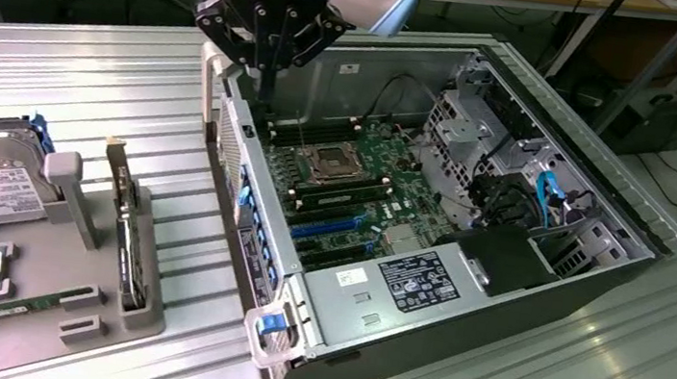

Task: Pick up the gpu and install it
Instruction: 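Reach for the gpu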

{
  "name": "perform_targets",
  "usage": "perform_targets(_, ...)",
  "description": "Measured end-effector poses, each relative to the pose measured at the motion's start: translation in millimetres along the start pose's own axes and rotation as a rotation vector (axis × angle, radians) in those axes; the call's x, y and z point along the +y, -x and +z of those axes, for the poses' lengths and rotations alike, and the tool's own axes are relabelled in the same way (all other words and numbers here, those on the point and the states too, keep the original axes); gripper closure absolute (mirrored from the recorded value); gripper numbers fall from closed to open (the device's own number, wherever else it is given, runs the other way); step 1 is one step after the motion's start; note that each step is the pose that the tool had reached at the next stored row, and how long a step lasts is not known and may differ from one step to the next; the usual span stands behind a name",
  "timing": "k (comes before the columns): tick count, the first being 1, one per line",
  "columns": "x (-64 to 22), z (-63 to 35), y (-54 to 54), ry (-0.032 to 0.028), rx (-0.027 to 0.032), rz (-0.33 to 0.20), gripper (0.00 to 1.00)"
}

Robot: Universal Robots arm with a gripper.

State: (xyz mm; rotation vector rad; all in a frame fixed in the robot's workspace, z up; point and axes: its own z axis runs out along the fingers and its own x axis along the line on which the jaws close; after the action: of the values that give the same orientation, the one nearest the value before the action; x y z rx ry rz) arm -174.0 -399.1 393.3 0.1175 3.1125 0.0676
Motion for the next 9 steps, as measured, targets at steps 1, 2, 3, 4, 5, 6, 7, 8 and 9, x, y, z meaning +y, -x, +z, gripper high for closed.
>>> perform_targets(1,-0.1,-0.1,-1.4,0.0,0.0,0.0,0.89)
perform_targets(2,-0.2,-0.1,-2.9,0.0,0.0,0.0,0.89)
perform_targets(3,-0.3,-0.1,-4.0,0.0,0.0,0.0,0.89)
perform_targets(4,-0.4,-0.2,-5.4,0.0,0.0,0.0,0.89)
perform_targets(5,-0.5,-0.2,-6.6,0.0,0.0,0.0,0.89)
perform_targets(6,-0.7,-0.3,-8.2,0.0,0.0,0.0,0.89)
perform_targets(7,-0.8,-0.3,-9.6,0.0,0.0,0.0,0.89)
perform_targets(8,-0.9,-0.3,-10.9,0.0001,0.0,0.0,0.89)
perform_targets(9,-1.0,-0.4,-12.1,0.0,0.0,0.0,0.89)
